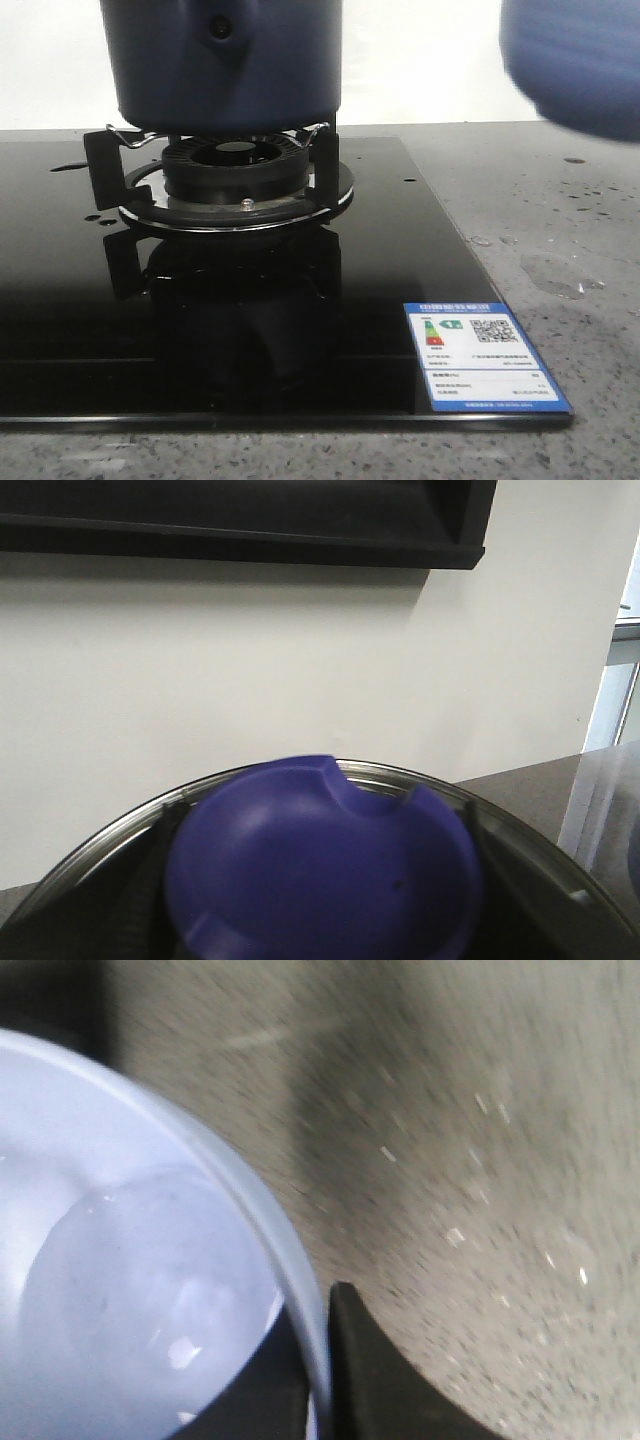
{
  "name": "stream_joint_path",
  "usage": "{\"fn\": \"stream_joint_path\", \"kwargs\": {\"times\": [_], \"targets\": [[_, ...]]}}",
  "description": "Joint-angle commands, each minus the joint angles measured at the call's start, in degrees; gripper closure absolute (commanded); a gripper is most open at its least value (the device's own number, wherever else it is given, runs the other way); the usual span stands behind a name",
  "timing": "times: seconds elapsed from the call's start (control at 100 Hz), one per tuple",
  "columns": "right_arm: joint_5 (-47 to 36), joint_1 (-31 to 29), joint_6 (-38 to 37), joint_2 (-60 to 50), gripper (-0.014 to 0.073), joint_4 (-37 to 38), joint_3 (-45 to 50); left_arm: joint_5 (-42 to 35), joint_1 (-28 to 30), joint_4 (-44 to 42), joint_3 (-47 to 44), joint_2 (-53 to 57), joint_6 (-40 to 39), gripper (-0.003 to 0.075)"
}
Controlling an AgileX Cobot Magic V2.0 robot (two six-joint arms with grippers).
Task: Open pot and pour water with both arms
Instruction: 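Grasp the light blue bowl rim with the right gripper and lift it, then tilt the held bowl over the open pot with the right gripper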
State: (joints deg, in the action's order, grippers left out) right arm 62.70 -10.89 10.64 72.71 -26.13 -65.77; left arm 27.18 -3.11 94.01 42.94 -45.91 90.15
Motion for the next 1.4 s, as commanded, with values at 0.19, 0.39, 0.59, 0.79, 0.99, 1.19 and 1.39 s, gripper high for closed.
{"fn": "stream_joint_path", "kwargs": {"times": [0.19, 0.39, 0.59, 0.79, 0.99, 1.19, 1.39], "targets": [[3.8, 7.7, -2.0, 4.0, 0.0640, -2.2, -23.1, 0.4, -0.5, 3.7, 2.0, 0.7, -0.4, 0.0426], [6.3, 16.6, -5.0, 13.2, 0.0634, 5.6, -42.1, 0.4, -0.5, 3.7, 2.0, 0.7, -0.4, 0.0426], [6.3, 25.0, -7.5, 21.8, 0.0634, 18.1, -57.1, 0.4, -0.5, 3.7, 2.0, 0.7, -0.4, 0.0426], [1.3, 31.6, -7.6, 26.5, 0.0634, 27.2, -62.0, 0.4, -0.5, 3.7, 2.0, 0.7, -0.4, 0.0426], [-5.2, 36.0, -9.2, 27.8, 0.0634, 36.1, -62.0, 0.4, -0.5, 3.7, 2.0, 0.7, -0.4, 0.0426], [-8.5, 40.1, -12.6, 29.3, 0.0634, 46.9, -62.0, 0.4, -0.5, 3.7, 2.0, 0.7, -0.3, 0.0426], [-8.8, 43.9, -17.0, 31.9, 0.0634, 58.3, -62.0, 0.4, -0.5, 3.7, 2.0, 0.7, -0.2, 0.0426]]}}
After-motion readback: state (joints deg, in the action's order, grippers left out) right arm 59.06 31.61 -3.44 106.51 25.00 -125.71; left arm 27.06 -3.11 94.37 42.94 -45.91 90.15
